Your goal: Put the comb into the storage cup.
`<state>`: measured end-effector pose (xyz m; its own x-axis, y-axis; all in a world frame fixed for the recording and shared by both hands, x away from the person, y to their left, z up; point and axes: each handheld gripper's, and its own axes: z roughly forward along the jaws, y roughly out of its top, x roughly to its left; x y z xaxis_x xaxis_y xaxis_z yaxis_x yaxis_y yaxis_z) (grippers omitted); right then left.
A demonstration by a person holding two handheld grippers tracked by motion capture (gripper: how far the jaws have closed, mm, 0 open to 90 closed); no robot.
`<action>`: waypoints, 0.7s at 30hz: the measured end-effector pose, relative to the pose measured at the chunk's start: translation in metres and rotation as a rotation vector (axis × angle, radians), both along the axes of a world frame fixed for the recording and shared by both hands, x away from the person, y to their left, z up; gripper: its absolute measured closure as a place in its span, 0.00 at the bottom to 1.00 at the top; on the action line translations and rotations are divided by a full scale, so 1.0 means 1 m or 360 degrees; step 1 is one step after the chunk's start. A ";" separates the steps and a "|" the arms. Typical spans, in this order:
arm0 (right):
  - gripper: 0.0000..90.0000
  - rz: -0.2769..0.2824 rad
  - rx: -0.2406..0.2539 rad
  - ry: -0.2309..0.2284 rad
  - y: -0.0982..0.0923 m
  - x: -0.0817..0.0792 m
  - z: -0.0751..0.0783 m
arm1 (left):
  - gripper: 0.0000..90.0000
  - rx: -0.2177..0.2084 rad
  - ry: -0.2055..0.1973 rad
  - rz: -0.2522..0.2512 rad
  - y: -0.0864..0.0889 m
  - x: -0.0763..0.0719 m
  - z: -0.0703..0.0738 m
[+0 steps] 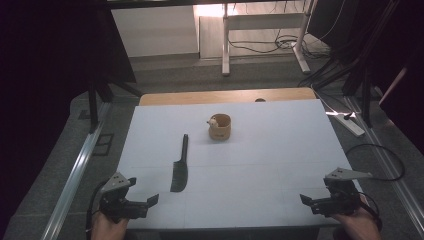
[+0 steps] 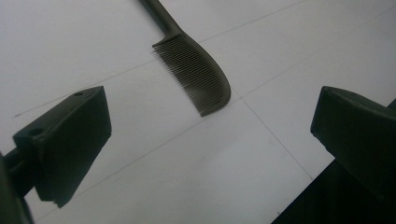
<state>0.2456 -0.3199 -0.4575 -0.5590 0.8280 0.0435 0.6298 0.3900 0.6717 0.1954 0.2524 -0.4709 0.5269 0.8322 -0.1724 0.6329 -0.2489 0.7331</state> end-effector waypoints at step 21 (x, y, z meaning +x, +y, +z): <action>0.00 0.0020 -0.0004 -0.0005 0.001 0.000 0.000 | 0.00 0.0029 0.0093 -0.0095 -0.015 0.032 -0.006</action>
<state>0.2456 -0.3186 -0.4576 -0.5695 0.8210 0.0400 0.6229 0.3993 0.6727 0.2271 0.2377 -0.4770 0.5650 0.8030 -0.1896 0.6582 -0.3000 0.6905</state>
